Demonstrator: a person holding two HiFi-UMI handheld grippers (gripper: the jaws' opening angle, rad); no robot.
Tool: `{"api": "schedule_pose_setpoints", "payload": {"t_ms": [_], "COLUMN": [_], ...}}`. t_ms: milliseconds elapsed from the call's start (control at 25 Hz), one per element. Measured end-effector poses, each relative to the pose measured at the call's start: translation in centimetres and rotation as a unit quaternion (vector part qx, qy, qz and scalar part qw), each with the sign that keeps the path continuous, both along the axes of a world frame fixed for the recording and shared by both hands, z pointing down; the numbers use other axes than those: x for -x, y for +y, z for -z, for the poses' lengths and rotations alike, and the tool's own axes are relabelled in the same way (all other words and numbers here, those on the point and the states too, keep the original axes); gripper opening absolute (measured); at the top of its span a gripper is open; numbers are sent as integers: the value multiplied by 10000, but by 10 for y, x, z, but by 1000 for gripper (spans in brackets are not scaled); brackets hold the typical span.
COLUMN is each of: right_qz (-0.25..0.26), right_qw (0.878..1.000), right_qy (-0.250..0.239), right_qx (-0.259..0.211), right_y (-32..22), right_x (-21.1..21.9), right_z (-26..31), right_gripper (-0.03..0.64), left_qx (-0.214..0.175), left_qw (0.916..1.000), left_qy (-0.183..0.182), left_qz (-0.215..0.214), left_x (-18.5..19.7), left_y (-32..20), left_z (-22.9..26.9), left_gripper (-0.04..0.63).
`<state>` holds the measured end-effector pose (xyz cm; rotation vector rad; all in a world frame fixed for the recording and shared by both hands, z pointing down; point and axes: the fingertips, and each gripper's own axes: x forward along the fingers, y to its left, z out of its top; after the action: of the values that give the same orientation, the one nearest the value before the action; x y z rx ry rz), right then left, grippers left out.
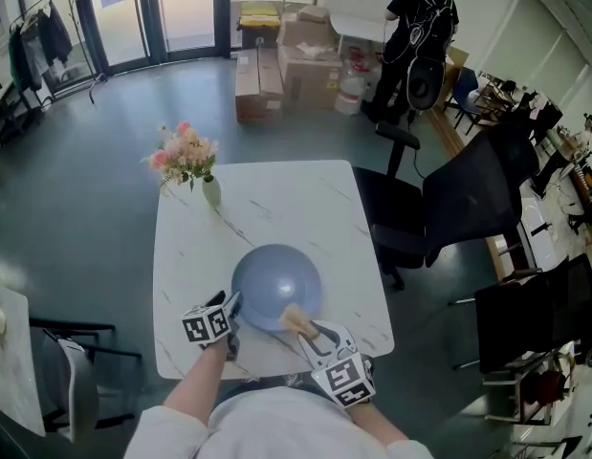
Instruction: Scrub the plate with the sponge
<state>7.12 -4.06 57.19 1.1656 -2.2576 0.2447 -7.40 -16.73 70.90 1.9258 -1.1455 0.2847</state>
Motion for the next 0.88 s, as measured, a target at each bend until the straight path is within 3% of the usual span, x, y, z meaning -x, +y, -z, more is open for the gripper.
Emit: {"api": "schedule_pose_setpoints", "payload": {"t_ms": [280, 520, 880], "right_qz": [-164, -349, -474], "right_qw": [9998, 9990, 9980], "right_qy": [-111, -195, -268], "right_qx": [-73, -224, -333], "right_y": [-7, -14, -14], "right_x": [2, -3, -12], "right_z": [1, 10, 16], "right_gripper": [123, 123, 123], "left_qx": [-952, -1914, -2756], "left_qw": [9945, 9755, 9485], "left_qy": [89, 75, 63], "left_qz": [-438, -1079, -1560], "left_x": [9, 0, -21], "left_y": [16, 28, 53], "left_z": [50, 114, 175], "left_gripper": [212, 210, 210]}}
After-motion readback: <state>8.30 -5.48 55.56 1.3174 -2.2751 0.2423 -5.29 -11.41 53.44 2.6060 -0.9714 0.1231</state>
